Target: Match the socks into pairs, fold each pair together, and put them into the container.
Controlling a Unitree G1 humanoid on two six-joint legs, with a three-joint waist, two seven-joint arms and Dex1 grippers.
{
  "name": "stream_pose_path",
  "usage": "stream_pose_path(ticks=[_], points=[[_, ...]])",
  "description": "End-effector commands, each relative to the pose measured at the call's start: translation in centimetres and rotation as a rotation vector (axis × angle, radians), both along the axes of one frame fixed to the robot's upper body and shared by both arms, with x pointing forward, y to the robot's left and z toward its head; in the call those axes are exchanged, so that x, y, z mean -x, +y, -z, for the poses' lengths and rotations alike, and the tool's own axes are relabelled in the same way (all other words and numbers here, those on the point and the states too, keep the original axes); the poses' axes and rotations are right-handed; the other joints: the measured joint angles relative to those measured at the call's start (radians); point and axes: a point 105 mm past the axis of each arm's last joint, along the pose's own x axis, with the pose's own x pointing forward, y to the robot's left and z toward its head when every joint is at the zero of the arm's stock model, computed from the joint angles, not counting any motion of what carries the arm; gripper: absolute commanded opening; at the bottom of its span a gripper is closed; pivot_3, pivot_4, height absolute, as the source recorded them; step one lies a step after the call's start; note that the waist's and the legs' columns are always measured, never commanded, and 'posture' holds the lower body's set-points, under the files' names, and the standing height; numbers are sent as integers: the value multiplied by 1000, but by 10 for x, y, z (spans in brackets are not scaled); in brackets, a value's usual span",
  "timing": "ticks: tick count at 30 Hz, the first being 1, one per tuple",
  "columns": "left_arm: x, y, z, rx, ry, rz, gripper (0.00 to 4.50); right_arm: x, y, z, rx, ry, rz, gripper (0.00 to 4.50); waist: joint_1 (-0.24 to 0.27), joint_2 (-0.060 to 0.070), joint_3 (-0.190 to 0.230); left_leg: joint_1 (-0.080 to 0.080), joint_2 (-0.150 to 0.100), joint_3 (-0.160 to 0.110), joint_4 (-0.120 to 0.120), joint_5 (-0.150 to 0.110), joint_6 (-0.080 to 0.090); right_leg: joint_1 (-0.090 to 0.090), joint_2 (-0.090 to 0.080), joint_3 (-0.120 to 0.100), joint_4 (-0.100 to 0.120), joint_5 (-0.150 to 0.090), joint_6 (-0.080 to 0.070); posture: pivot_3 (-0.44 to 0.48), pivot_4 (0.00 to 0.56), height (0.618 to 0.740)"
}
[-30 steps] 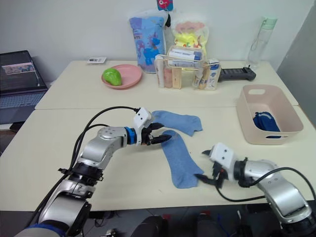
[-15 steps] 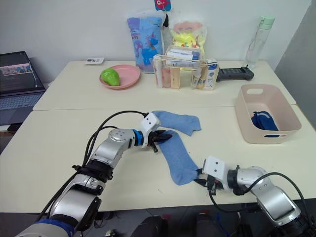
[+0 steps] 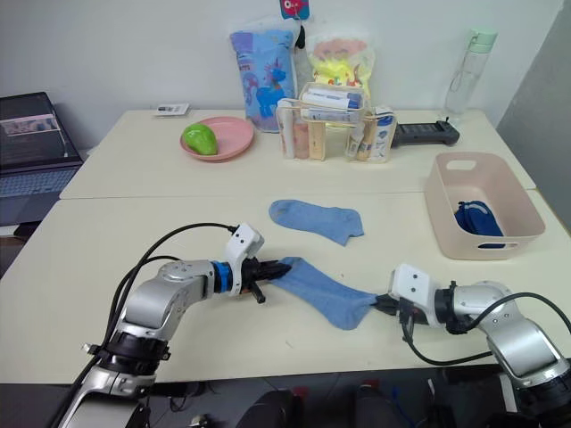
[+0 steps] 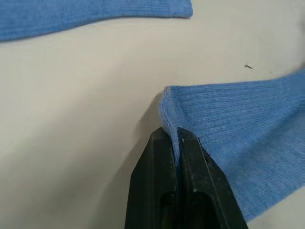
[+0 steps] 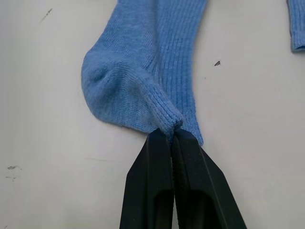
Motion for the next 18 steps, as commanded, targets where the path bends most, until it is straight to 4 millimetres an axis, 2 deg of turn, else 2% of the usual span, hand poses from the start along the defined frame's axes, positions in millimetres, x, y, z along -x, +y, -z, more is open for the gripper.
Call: stream_pose_path(ticks=[1,2,3,4,7,12,16,18], points=[[13,1,-16,51,-34,-86,0,-9,-9,-11,1,-21,-11,29,0,0,0,0,0,0,0,0,0,0,0,0,0,0,0,0,150,740],[14,-1,-18,74,-45,-106,0,-10,-10,-11,-5,-13,-15,29,1,0,0,0,0,0,0,0,0,0,0,0,0,0,0,0,150,740],[16,-2,-20,88,-51,-116,0,-11,-10,-12,-14,-7,-16,255,3,0,0,0,0,0,0,0,0,0,0,0,0,0,0,0,150,740],[18,-2,-19,86,-60,-121,223,-10,-10,-14,-31,4,-13,521,5,0,0,0,0,0,0,0,0,0,0,0,0,0,0,0,150,740],[16,8,-17,72,-82,-162,957,-4,-13,-19,-61,41,7,1350,7,0,0,0,0,0,1,0,0,0,0,0,0,0,0,0,150,740],[9,24,-30,52,-158,-123,2556,18,-23,-24,-97,141,63,3145,21,0,0,-1,0,0,0,0,0,0,0,-1,-1,0,0,0,150,740],[5,22,-36,25,-178,17,3894,25,-22,-20,-141,176,145,3178,24,0,0,-1,0,0,1,0,0,0,0,-1,0,0,0,0,150,740],[-2,19,-33,-16,-190,74,3894,24,-16,-16,-174,180,187,3178,24,0,0,-1,0,0,1,0,0,0,0,0,-1,0,0,0,150,740]])
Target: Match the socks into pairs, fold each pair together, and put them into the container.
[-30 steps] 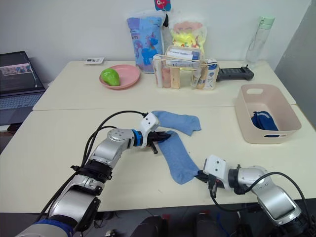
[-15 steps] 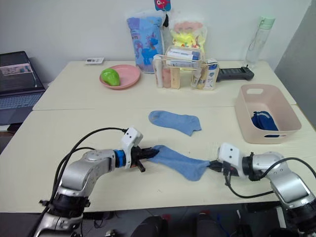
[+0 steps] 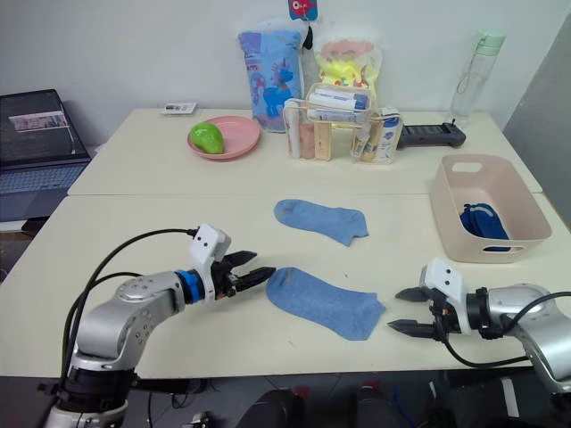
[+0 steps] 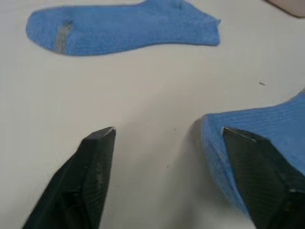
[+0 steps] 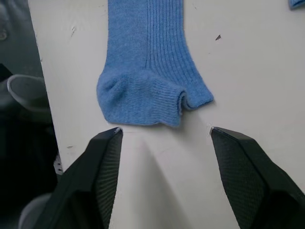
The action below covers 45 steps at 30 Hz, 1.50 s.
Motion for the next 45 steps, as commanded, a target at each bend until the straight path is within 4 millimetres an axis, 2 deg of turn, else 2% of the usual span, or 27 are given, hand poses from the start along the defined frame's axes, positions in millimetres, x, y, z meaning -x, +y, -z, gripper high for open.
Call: stream_pose_path(ticks=[1,4,7,8,11,17,20,27,31,36,45], points=[[-9,-12,-1,-54,-48,120,3894,-3,10,-6,-52,-36,64,3178,1,0,0,0,0,0,0,0,0,0,0,0,0,0,0,0,150,740],[-20,-19,4,-97,-58,165,3894,-4,17,1,-66,-26,94,3178,1,0,0,0,0,0,0,0,0,0,0,0,0,0,0,0,150,740],[-23,-24,14,-149,-40,225,3894,-3,24,6,-79,-18,109,3178,0,0,0,-1,0,0,0,0,0,0,0,0,0,0,0,0,150,740],[-23,-24,16,-155,-29,235,3719,-2,25,8,-82,-10,111,3003,-1,0,0,0,0,0,0,0,0,-1,0,0,0,0,0,0,150,740],[-24,-21,22,-176,-15,248,2967,4,28,10,-85,2,99,2227,-2,0,0,0,0,0,0,0,0,-1,0,0,0,0,0,0,150,740],[-18,-16,20,-152,6,253,1008,5,31,8,-108,3,108,29,-3,0,0,-1,0,0,0,0,0,-1,0,0,0,0,0,0,150,740],[-9,-14,19,-132,27,243,32,1,24,6,-94,-4,119,0,-4,0,0,-1,0,-1,0,0,0,-1,0,0,0,0,0,0,150,740],[25,-24,12,16,78,141,32,-19,2,-7,-43,-29,138,0,-8,0,0,0,0,0,0,-1,1,-1,0,0,0,0,0,0,150,740],[41,-32,15,56,86,60,32,-26,-4,-5,5,-16,122,0,-6,0,0,0,0,0,0,-2,4,0,0,0,0,0,0,0,150,740],[39,-27,22,43,75,-31,32,-24,-1,-1,19,8,84,0,-1,0,0,0,0,0,1,-2,4,0,0,0,0,0,0,0,150,740],[29,-21,24,25,63,-33,32,-26,0,-3,22,-12,103,0,0,0,0,0,0,0,1,-2,3,0,0,0,0,0,0,0,150,740]])
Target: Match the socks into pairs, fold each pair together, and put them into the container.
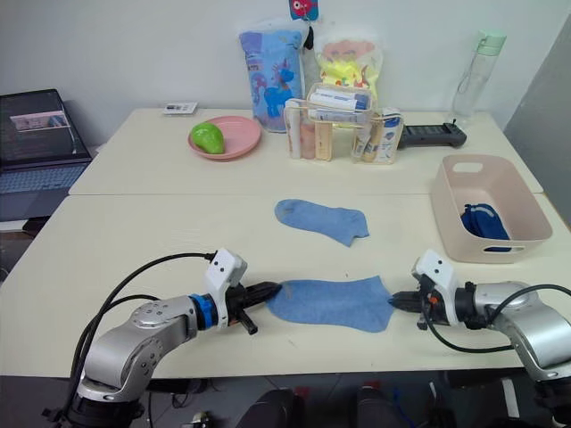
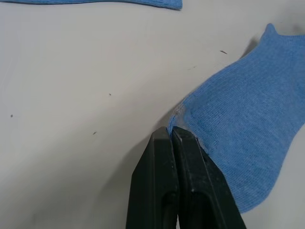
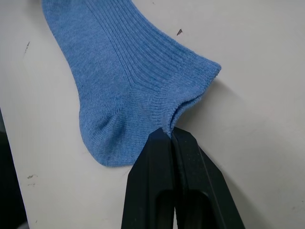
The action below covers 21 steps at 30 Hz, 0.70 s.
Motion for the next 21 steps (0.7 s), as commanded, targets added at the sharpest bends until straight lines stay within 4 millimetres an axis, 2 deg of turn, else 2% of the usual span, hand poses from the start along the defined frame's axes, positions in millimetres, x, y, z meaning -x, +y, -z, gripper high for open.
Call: stream_pose_path(ticks=[1,2,5,9,10,11,14,15,18,21], points=[[-3,0,-7,-6,-36,28,10,-3,0,-11,9,-66,3,221,0,0,0,0,0,0,0,0,0,0,0,0,0,0,0,0,150,740],[-2,0,-7,-5,-38,41,0,-3,1,-12,5,-77,3,467,0,0,0,0,0,0,0,0,0,0,0,0,0,0,0,0,150,740],[1,2,-7,5,-29,67,609,-6,0,-19,-5,-135,26,1324,0,0,0,0,0,0,0,0,-1,0,0,0,0,0,0,0,150,740],[-14,17,-19,-22,-110,22,1874,-12,0,-37,-17,-261,42,2717,0,0,0,0,0,0,0,0,-1,0,0,0,0,0,0,0,150,740],[-17,18,-25,-39,-162,45,2181,-13,3,-43,-35,-300,34,2721,0,0,0,0,0,0,0,0,-1,0,0,0,0,0,0,0,150,740],[-18,16,-32,-41,-200,80,2514,-13,7,-48,-51,-332,26,2721,0,0,0,0,0,0,0,1,-1,0,0,0,0,0,0,0,150,740],[-12,-2,-45,-24,-294,225,2514,-12,28,-50,-80,-381,-31,2721,-1,0,0,0,0,0,0,1,-1,0,0,0,0,0,0,0,150,740],[-9,-9,-47,-27,-321,281,2557,-12,35,-47,-81,-393,-46,2271,-1,0,0,0,0,0,0,1,-1,0,0,0,0,0,0,0,150,740],[-6,-25,-37,-78,-382,394,1961,-17,53,-31,-85,-415,-48,1365,-1,0,0,0,0,0,0,1,-1,0,0,0,0,0,0,0,150,740],[-15,-29,-20,-105,-396,374,1005,-23,58,-10,-51,-438,-21,276,-1,0,0,0,0,0,0,1,-1,0,0,0,0,0,0,0,150,740]])
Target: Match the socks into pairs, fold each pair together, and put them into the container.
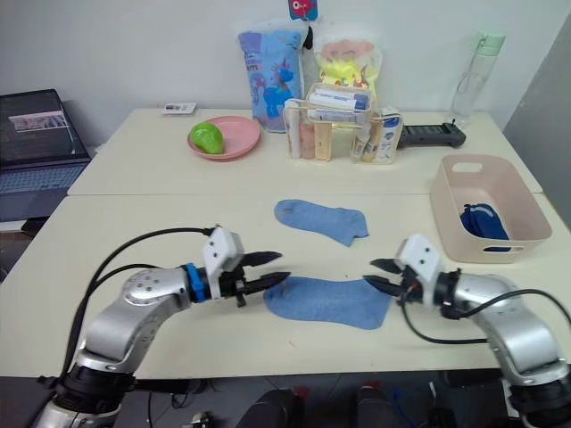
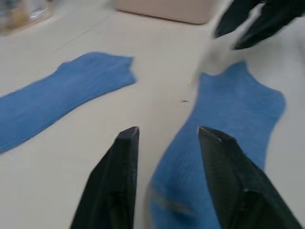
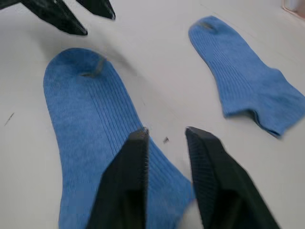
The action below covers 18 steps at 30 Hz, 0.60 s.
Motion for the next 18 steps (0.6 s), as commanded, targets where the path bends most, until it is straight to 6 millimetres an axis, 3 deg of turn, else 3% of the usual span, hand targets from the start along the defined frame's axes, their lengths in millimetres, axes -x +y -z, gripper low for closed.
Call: stream_pose_path(ticks=[1,3,7,11,14,18], points=[[-8,-1,15,-31,-56,-17,641,-7,-2,13,54,-72,39,0,0,0,0,0,0,0,0,0,0,0,0,0,0,0,0,0,150,740],[-10,2,25,-24,-53,-45,14,-5,-6,25,74,-66,55,0,0,0,0,0,0,0,0,0,0,0,0,0,0,0,0,0,150,740],[-12,17,46,-24,-9,-102,14,4,-18,47,99,-28,90,0,0,0,0,0,0,0,0,0,0,0,0,0,0,0,0,0,150,740],[-15,32,57,-48,14,-137,14,7,-37,54,114,-15,140,0,-1,1,-2,3,0,0,0,0,0,2,0,0,0,0,0,0,150,740],[-13,37,54,-34,14,-135,14,10,-46,45,95,-26,150,0,-1,1,-2,4,0,0,0,0,1,3,0,0,0,0,0,0,150,740],[-5,28,24,8,-90,-61,14,17,-35,15,-13,-52,58,0,-2,1,-2,3,0,0,0,-1,2,3,0,0,0,0,0,0,150,740]])
